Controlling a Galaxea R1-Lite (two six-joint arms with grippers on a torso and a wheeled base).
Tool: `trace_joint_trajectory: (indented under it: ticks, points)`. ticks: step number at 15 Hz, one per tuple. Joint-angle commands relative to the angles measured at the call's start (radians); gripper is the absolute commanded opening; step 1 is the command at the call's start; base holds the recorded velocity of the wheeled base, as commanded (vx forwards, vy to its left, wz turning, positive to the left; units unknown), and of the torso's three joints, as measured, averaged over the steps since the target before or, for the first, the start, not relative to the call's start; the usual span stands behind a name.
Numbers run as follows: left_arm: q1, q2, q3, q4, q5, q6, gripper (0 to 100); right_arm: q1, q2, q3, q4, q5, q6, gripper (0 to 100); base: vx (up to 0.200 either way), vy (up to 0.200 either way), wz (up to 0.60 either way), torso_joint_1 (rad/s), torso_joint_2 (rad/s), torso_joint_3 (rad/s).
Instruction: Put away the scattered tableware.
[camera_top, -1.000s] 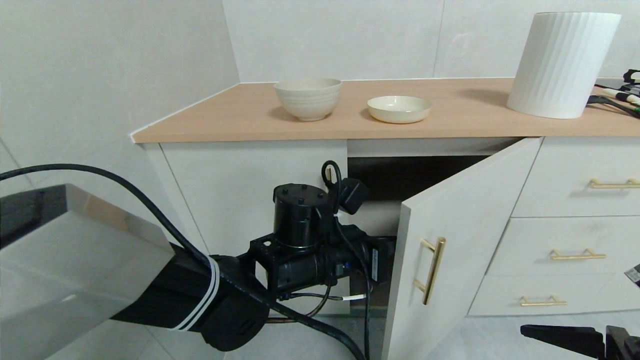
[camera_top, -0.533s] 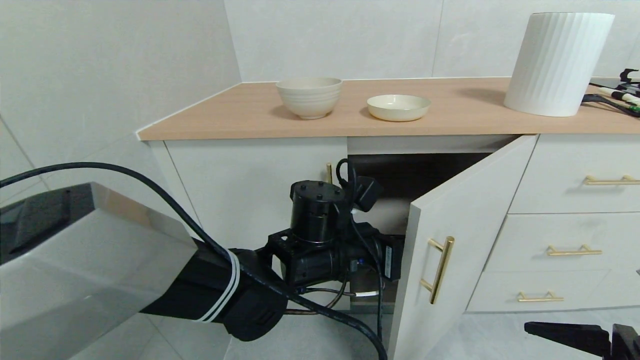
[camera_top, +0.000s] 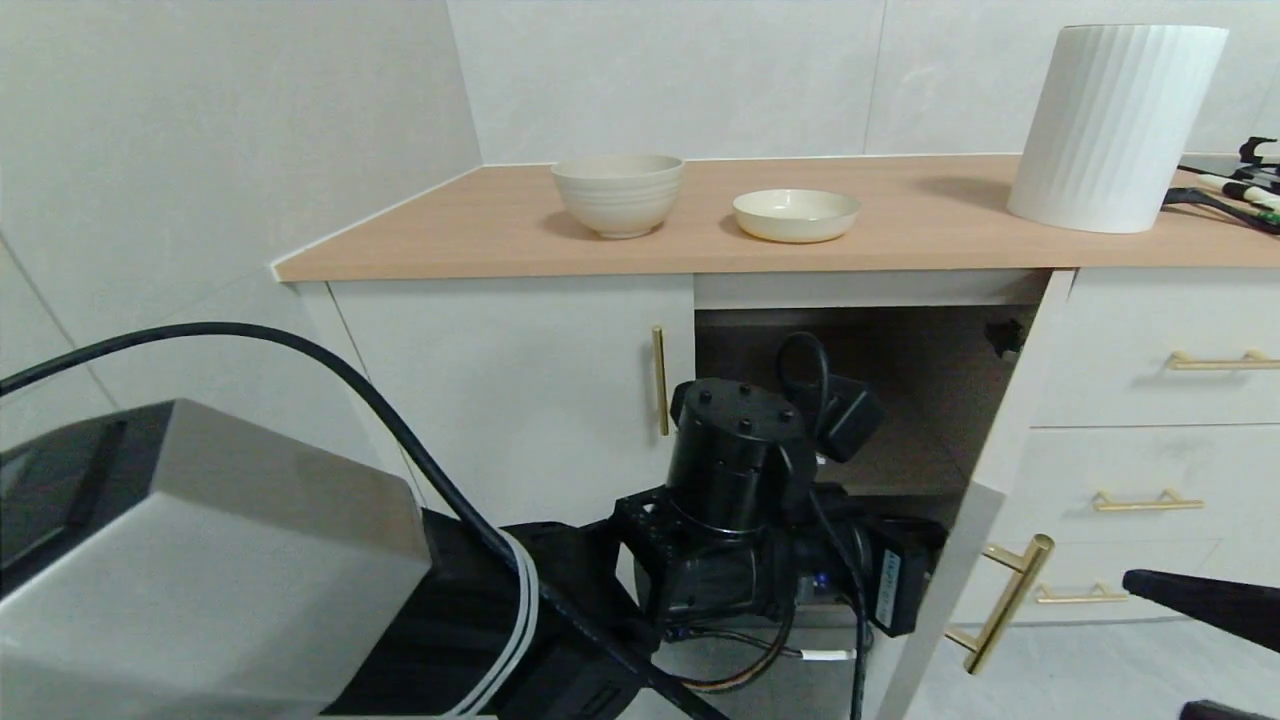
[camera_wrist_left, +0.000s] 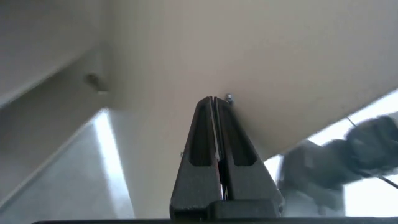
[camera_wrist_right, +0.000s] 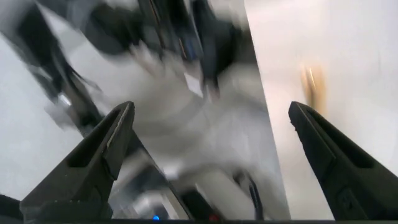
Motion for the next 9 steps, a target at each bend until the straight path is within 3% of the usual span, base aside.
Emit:
trace_joint_trajectory:
  ticks: [1,2,3,5,9]
  points:
    - [-0.045,0.008,-0.034,0.018,0.02,0.0,0,0.002,-0.138,-0.087,0.071,0.012,0.06,100,0.0,0.0,0.0,0.0,0.0,0.0]
    - [-0.048,0.009,-0.036,0.019,0.022,0.0,0,0.002,-0.144,-0.091,0.08,0.016,0.064,100,0.0,0.0,0.0,0.0,0.0,0.0]
    - [-0.068,0.031,-0.054,0.021,0.04,0.0,0,0.002,-0.205,-0.148,0.186,0.092,0.071,100,0.0,0.0,0.0,0.0,0.0,0.0]
    - [-0.086,0.058,-0.08,0.022,0.042,0.0,0,0.002,-0.233,-0.177,0.264,0.164,0.073,100,0.0,0.0,0.0,0.0,0.0,0.0]
    - [-0.117,0.131,-0.142,0.025,0.055,0.0,0,0.002,-0.19,-0.176,0.34,0.184,0.071,100,0.0,0.0,0.0,0.0,0.0,0.0]
